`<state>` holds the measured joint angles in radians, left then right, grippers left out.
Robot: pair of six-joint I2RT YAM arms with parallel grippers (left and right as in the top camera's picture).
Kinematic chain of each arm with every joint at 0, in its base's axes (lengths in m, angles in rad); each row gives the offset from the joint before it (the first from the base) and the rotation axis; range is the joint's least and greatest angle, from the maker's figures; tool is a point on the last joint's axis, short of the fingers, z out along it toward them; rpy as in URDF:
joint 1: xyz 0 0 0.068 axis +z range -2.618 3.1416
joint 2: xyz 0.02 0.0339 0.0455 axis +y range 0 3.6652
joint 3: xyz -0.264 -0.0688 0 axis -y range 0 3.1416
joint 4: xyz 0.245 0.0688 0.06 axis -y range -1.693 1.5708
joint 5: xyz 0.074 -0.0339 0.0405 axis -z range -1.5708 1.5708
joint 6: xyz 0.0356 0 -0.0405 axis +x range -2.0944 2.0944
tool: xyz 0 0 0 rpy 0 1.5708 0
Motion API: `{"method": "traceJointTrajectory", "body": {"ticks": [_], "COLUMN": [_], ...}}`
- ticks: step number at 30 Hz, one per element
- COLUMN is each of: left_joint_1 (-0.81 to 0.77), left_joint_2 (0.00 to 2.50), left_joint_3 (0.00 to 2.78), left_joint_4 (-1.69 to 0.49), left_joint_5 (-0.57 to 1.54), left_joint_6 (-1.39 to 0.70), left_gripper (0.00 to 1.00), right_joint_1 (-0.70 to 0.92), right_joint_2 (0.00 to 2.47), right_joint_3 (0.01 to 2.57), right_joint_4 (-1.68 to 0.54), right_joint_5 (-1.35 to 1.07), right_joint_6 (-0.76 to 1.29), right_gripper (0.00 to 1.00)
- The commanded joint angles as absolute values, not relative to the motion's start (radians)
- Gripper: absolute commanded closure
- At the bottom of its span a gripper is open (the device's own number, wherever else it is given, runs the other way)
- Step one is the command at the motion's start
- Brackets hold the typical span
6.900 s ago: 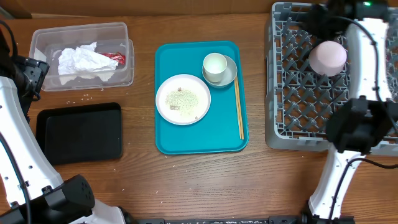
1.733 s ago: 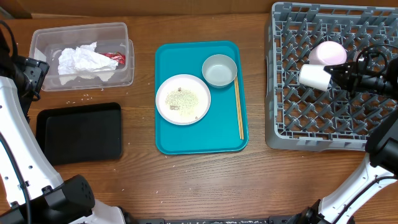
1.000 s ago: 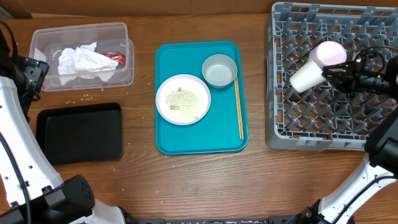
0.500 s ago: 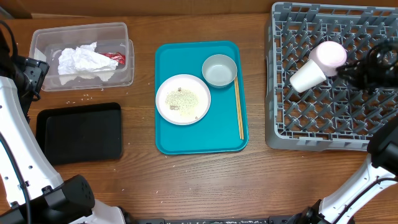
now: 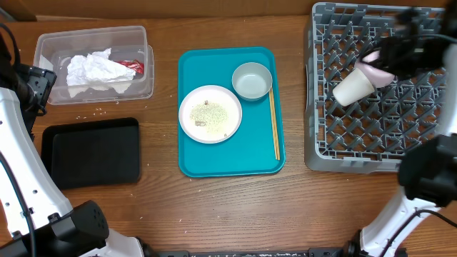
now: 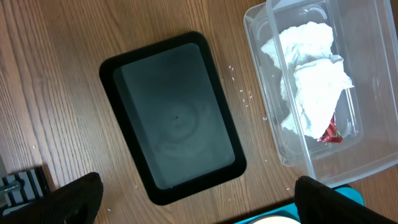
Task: Sort waste into correct bins and load items into the dishwasher
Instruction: 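Lower the white cup upside down into the rack beside the pink bowl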
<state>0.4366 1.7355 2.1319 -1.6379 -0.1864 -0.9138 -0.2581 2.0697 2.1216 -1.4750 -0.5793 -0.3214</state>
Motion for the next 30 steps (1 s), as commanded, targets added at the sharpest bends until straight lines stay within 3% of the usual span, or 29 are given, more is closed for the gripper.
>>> {"method": "traceJointTrajectory", "body": {"ticks": [1,8,15,27,30], "left_joint_1": [0.439,0.439,0.439,0.439,0.438], "left_joint_2": [1.742,1.742,1.742,1.742,1.742], "left_joint_3": [2.127,2.127,2.127,2.127,2.127], "left_joint_4": [-1.638,-1.638,-1.638,-1.638,-1.638], "left_joint_5": [-0.19,-0.19,-0.19,-0.19,-0.19], "left_joint_6": [-0.905,-0.905,-0.905,-0.905,-0.905], "left_gripper": [0.0,0.0,0.0,0.0,0.0], "right_joint_1": [-0.201,-0.162,-0.177,-0.181,-0.181], "right_joint_2": [2.075,2.076,2.076,2.076,2.076], "right_joint_3": [2.084,2.027,2.017,2.017,2.017], "right_joint_4": [-1.444,-1.393,-1.382,-1.388,-1.388], "right_joint_5": [-0.341,-0.179,-0.172,-0.033,-0.007], "right_joint_6": [-0.331,-0.282,-0.274,-0.08,-0.038], "right_gripper": [0.49,0.42,0.42,0.43,0.48]}}
